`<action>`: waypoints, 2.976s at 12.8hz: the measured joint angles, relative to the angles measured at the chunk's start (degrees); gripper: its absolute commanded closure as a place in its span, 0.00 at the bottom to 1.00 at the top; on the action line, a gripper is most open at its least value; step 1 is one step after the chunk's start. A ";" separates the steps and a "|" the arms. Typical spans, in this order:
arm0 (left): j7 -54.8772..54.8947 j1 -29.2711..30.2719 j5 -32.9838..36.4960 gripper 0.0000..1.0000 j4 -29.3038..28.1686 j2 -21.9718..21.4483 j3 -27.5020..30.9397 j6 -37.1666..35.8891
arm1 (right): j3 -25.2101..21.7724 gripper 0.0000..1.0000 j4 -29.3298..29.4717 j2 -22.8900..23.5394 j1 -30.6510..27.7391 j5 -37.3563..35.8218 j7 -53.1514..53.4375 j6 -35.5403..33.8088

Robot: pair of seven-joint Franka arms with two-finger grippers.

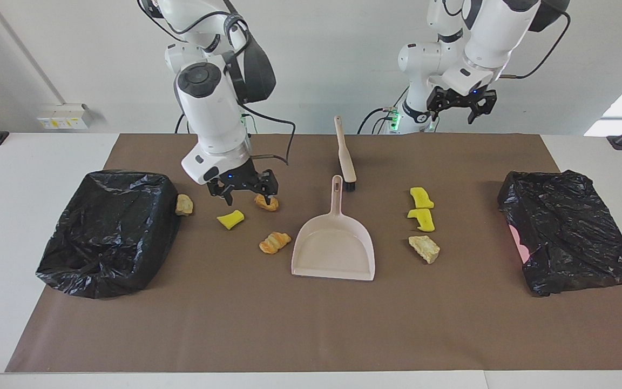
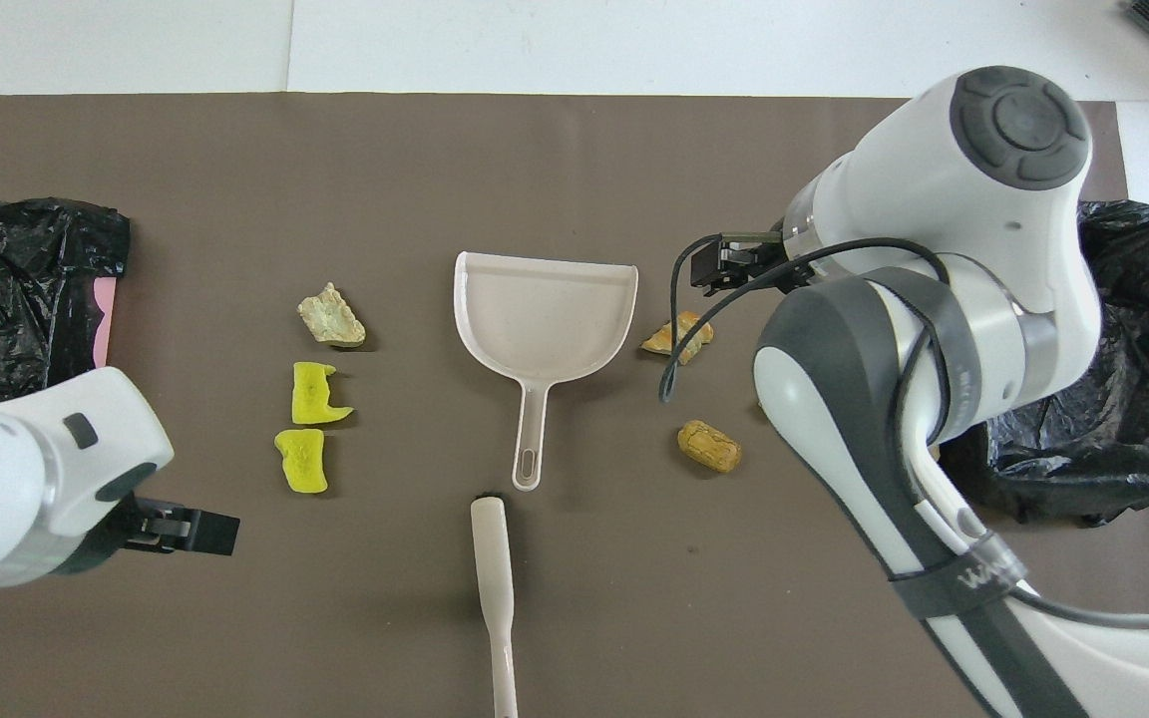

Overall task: Sweep and dump trash in bin
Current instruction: 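Reach the right gripper to the dustpan while the left gripper reaches the brush, then grasp the dustpan handle with the right gripper and drag it closer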

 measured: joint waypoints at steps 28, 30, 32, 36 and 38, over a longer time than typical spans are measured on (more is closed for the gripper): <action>-39.62 -37.46 -8.56 0.77 -30.19 6.64 -0.12 38.54 | 1.66 1.00 -7.46 7.75 19.86 -0.04 19.54 5.44; -39.57 -37.88 -8.98 1.00 -30.16 6.46 -0.11 36.83 | 1.60 1.00 -7.42 7.66 19.79 -0.05 19.50 5.40; -39.02 -38.10 -11.05 1.00 -30.14 6.35 -0.08 35.47 | 1.49 1.00 -7.04 7.39 19.39 -0.07 18.99 5.08; -38.19 -38.15 -11.65 1.00 -30.11 6.25 -0.01 35.05 | 1.42 1.00 -6.19 5.51 15.83 -0.06 9.17 4.41; -38.11 -38.15 -11.69 1.00 -30.00 6.25 0.04 34.65 | 1.41 1.00 -6.03 3.44 13.42 -0.01 1.64 2.45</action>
